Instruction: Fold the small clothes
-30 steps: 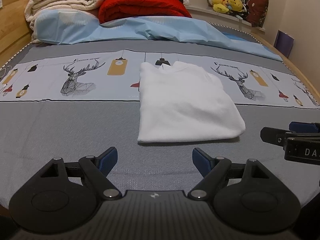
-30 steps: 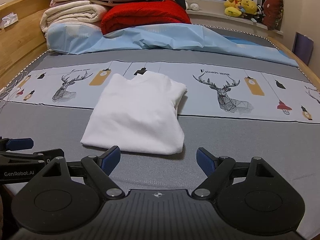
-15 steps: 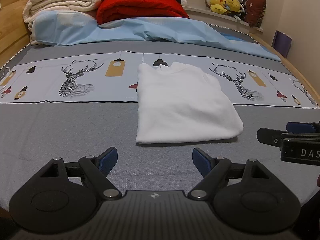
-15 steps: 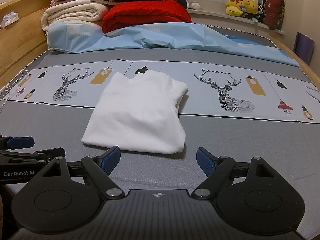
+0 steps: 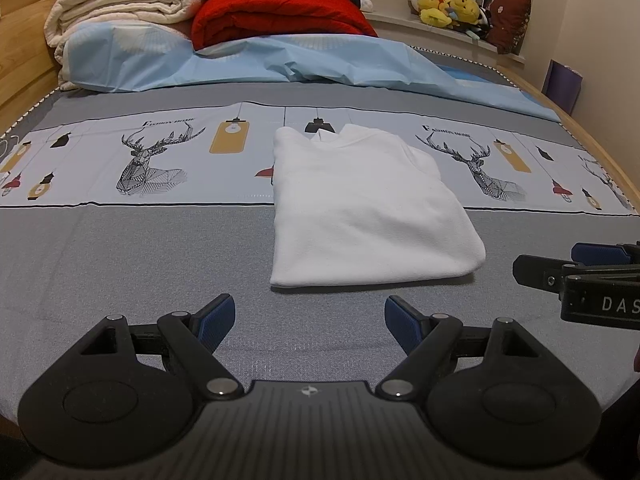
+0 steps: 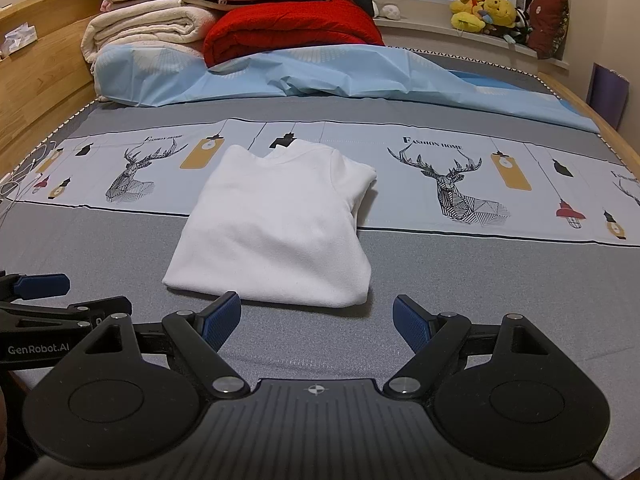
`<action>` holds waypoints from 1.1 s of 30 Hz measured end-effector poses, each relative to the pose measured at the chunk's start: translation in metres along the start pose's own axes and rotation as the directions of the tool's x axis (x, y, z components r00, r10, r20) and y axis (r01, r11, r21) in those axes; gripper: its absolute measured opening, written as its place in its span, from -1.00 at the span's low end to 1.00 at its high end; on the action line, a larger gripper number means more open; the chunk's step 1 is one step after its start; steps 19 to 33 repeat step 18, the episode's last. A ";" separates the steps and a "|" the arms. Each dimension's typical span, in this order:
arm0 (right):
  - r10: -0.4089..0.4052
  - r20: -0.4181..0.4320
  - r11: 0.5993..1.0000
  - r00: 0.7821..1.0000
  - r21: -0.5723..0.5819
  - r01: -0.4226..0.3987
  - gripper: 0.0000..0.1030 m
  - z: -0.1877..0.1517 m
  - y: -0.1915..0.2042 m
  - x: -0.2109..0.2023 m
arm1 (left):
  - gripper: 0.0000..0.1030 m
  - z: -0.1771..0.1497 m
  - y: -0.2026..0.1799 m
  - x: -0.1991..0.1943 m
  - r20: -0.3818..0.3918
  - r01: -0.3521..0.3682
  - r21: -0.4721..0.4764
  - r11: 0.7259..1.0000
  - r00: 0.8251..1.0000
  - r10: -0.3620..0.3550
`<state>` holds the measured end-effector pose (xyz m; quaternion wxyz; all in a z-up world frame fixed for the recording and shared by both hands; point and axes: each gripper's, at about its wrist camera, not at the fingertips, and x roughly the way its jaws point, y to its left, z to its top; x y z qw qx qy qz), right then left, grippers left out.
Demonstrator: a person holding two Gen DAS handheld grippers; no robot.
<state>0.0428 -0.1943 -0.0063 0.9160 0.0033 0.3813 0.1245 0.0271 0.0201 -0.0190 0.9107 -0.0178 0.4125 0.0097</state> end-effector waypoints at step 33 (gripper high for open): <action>0.006 0.007 1.000 1.000 0.009 -0.006 0.64 0.000 0.002 -0.001 | 0.67 0.000 0.000 0.000 0.017 0.003 0.007 1.000 1.000 -0.003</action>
